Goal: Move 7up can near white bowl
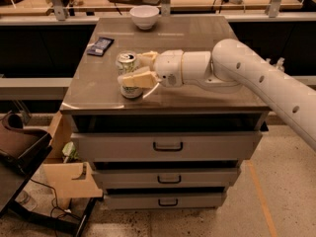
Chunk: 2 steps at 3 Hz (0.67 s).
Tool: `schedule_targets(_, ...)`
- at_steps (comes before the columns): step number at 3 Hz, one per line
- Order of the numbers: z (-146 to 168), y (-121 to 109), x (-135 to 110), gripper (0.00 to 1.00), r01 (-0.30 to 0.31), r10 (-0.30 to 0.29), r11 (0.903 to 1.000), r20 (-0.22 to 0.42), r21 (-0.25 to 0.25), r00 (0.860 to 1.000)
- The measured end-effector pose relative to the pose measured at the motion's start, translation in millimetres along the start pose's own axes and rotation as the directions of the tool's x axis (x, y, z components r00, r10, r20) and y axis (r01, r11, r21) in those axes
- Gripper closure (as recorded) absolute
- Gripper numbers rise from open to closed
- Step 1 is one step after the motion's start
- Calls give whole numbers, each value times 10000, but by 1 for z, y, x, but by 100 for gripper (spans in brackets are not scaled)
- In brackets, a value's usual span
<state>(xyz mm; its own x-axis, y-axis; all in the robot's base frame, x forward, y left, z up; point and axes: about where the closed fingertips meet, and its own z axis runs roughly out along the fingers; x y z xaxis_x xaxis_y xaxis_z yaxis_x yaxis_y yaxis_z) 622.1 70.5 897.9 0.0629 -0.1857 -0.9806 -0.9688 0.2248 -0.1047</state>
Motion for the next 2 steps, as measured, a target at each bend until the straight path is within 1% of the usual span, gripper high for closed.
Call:
schedule_targets(1,2,1,-1,87,7,-7,10000,7,-42,10000)
schedule_targets(2,4,3,-1,100,13,-13,10000,14,-84,10000)
